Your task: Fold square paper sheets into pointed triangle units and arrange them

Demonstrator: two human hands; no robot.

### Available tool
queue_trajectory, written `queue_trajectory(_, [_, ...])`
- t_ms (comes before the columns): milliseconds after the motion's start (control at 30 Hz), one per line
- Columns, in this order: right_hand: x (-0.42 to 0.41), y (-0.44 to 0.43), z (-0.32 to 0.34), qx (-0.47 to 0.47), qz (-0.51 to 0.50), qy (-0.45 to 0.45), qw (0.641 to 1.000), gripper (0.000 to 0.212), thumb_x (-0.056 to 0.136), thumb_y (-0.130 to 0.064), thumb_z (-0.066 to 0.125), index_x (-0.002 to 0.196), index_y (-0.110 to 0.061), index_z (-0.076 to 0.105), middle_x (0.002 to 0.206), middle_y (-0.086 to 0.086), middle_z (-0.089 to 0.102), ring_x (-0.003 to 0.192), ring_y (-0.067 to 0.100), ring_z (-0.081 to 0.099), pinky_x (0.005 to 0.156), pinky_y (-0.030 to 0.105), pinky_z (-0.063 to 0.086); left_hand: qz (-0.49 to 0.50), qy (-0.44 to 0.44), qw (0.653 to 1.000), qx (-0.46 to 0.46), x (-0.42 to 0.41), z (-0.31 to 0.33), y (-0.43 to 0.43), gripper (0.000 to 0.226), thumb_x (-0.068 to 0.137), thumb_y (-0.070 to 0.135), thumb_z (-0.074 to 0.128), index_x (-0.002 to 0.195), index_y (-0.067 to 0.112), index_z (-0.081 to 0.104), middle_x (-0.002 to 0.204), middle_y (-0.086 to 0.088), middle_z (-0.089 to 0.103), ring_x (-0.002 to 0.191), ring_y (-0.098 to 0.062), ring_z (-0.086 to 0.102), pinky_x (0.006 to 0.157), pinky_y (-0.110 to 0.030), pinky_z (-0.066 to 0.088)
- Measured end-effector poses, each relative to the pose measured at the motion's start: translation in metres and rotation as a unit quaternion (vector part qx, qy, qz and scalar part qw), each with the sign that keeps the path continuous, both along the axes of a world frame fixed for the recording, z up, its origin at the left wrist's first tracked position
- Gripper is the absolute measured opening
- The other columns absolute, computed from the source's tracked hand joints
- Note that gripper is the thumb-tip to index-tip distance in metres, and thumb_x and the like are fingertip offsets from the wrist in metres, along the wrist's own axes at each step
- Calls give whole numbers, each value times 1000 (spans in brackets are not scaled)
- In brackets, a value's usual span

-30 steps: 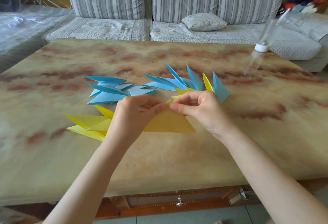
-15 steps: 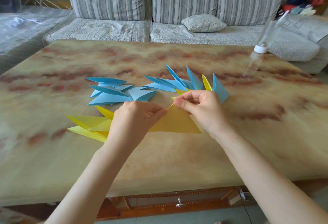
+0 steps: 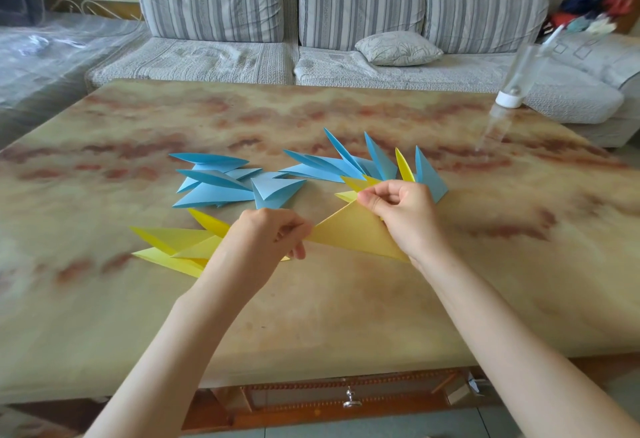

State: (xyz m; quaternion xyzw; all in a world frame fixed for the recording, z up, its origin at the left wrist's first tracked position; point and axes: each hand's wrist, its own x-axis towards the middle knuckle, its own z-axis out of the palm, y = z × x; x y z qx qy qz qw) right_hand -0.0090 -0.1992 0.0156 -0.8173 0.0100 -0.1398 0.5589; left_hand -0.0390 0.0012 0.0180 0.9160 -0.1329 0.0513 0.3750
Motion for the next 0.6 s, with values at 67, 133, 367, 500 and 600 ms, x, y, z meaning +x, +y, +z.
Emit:
queue_trajectory(67, [5, -6, 0, -13, -35, -20, 999, 15, 88, -14, 67, 75, -20, 65, 69, -10, 62, 64, 1, 55, 59, 6, 39, 7, 9, 1000, 20, 3, -1, 7, 23, 92, 19, 59, 70, 24, 63, 51, 21, 60, 62, -5, 60, 68, -23, 50])
queue_trajectory(133, [9, -13, 0, -4, -47, -37, 998, 14, 89, -16, 67, 76, -21, 65, 72, -9, 63, 69, 5, 57, 63, 10, 41, 19, -5, 1000, 19, 3, -1, 13, 22, 91, 18, 60, 69, 22, 64, 52, 19, 61, 63, -5, 60, 68, -25, 51])
queue_trajectory(367, [11, 11, -18, -64, 33, 1, 997, 4, 87, -17, 69, 85, -14, 67, 76, -8, 62, 71, 3, 55, 65, 10, 41, 70, -59, 995, -30, -2, 3, 3, 19, 91, 22, 59, 74, 18, 67, 59, 9, 66, 64, -15, 64, 72, -34, 52])
queue_trajectory(500, [15, 13, -27, -122, 40, 19, 992, 10, 88, -19, 68, 89, -9, 69, 80, -2, 65, 71, 6, 55, 63, 15, 40, 64, -50, 997, -5, -3, 1, -3, 20, 90, 26, 60, 71, 32, 61, 62, 12, 66, 64, -13, 64, 70, -33, 53])
queue_trajectory(600, [16, 17, -30, -178, 24, -12, 984, 20, 90, -23, 66, 99, -6, 71, 92, 2, 70, 81, 10, 58, 62, 5, 38, 70, -46, 996, 10, -2, 2, -5, 19, 91, 29, 60, 73, 35, 61, 65, 12, 67, 67, -12, 63, 68, -32, 51])
